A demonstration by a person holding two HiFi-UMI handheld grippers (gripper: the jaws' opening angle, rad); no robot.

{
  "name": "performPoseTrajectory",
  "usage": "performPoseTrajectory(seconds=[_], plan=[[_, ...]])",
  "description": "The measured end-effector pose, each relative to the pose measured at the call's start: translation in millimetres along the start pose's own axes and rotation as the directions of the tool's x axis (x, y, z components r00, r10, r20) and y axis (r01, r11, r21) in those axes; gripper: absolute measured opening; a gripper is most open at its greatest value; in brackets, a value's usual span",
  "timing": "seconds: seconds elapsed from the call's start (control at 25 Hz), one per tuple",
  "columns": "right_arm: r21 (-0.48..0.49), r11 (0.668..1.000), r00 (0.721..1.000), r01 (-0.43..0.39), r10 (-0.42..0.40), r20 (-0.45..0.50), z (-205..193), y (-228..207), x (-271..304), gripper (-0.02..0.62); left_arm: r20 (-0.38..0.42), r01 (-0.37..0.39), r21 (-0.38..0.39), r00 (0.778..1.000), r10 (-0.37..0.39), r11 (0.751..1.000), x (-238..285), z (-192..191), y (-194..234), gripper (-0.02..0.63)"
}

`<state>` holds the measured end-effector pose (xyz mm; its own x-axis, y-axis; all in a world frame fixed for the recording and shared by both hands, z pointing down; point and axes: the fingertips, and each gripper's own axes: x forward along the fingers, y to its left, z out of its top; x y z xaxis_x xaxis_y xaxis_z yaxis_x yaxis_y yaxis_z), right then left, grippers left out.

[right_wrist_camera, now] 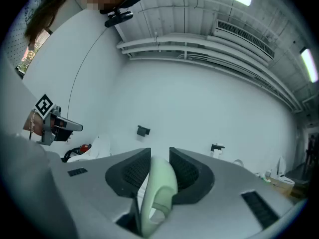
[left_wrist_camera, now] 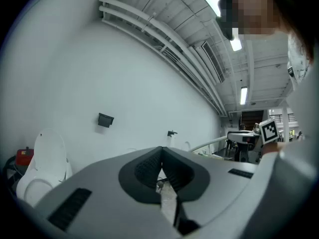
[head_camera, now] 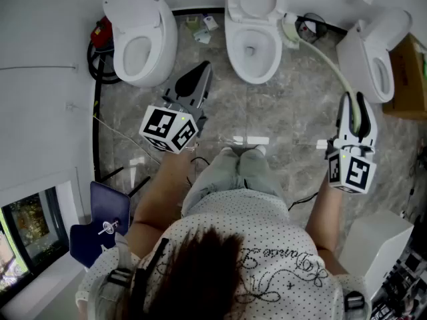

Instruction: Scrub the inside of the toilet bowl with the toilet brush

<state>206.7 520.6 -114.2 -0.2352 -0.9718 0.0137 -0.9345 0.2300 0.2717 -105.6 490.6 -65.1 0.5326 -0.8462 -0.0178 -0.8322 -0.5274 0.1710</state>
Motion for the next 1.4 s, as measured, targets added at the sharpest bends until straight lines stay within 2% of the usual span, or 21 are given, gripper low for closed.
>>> performPoseTrajectory(seconds=[0.16, 0.36, 0.76, 1.12, 1.4], plan=[[0.006, 1.000, 1.000, -0.007, 0.007, 0.020, 9.1, 14.7, 0.0, 0.127, 0.007, -0.001, 0.014, 1.000, 0.001, 1.000, -11.6, 2.7, 6.7, 0.003], [0.128, 0.991, 0.998, -0.023, 0.015, 0.067, 18.2, 21.1, -2.3, 0.127, 0.013, 0.004, 0.021, 1.000, -0.004, 1.000, -21.3, 4.3, 14.1, 0.003], [0.157, 0.987, 0.998, -0.030, 0.020, 0.065, 18.4, 24.0, 6.7, 0.129, 0.032, 0.002, 0.034, 0.999, -0.003, 0.999, -19.2, 8.6, 24.7, 0.003], [0.191, 0.980, 0.996, -0.063, 0.050, 0.072, 2.4, 7.9, 59.2, 0.129, 0.022, -0.027, 0.028, 0.999, 0.027, 0.999, 21.3, 2.8, 45.1, 0.003], [0.162, 0.979, 0.990, -0.127, 0.116, 0.075, -10.5, -24.8, 147.0, 0.127, 0.043, -0.071, 0.027, 0.997, 0.070, 0.997, 99.6, 8.1, 71.7, 0.003]])
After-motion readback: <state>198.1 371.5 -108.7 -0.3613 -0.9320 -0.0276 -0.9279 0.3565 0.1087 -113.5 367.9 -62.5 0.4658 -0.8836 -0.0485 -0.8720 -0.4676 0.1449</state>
